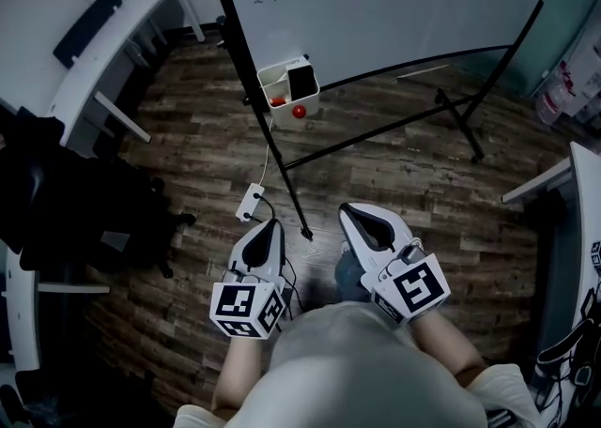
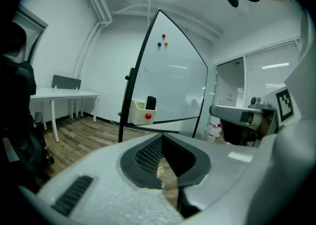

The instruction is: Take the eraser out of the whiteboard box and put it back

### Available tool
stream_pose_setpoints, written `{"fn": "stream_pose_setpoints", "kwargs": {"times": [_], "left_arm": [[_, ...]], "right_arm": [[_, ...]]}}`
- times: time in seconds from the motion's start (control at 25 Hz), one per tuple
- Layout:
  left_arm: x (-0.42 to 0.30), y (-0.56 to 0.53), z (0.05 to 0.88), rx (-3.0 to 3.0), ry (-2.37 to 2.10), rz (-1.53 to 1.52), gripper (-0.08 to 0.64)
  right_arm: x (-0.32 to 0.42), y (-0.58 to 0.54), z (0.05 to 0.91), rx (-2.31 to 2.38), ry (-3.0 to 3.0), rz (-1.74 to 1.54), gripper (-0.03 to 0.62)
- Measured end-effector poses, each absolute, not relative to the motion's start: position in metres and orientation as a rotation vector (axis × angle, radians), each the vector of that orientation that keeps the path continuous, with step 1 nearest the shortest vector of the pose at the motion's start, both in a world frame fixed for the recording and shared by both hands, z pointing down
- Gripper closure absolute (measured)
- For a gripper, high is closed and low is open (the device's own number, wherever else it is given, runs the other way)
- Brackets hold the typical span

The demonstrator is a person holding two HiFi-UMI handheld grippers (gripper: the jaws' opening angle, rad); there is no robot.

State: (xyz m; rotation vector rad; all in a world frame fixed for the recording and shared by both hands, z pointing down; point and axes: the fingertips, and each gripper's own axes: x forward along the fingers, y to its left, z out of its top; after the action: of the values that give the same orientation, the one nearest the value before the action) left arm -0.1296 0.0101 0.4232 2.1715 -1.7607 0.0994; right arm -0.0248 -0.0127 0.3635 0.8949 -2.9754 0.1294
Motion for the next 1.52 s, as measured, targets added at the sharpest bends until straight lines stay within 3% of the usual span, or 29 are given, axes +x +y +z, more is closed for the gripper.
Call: {"fn": "stream_pose_setpoints", "kwargs": {"times": [1.52], "left_arm": [[-0.134, -0.179, 0.415, 1.961, -2.02, 0.011, 0.557]], "right_arm": [[-0.042, -0.216, 0.369, 0.494, -3.039, 0.103, 0.591]]}}
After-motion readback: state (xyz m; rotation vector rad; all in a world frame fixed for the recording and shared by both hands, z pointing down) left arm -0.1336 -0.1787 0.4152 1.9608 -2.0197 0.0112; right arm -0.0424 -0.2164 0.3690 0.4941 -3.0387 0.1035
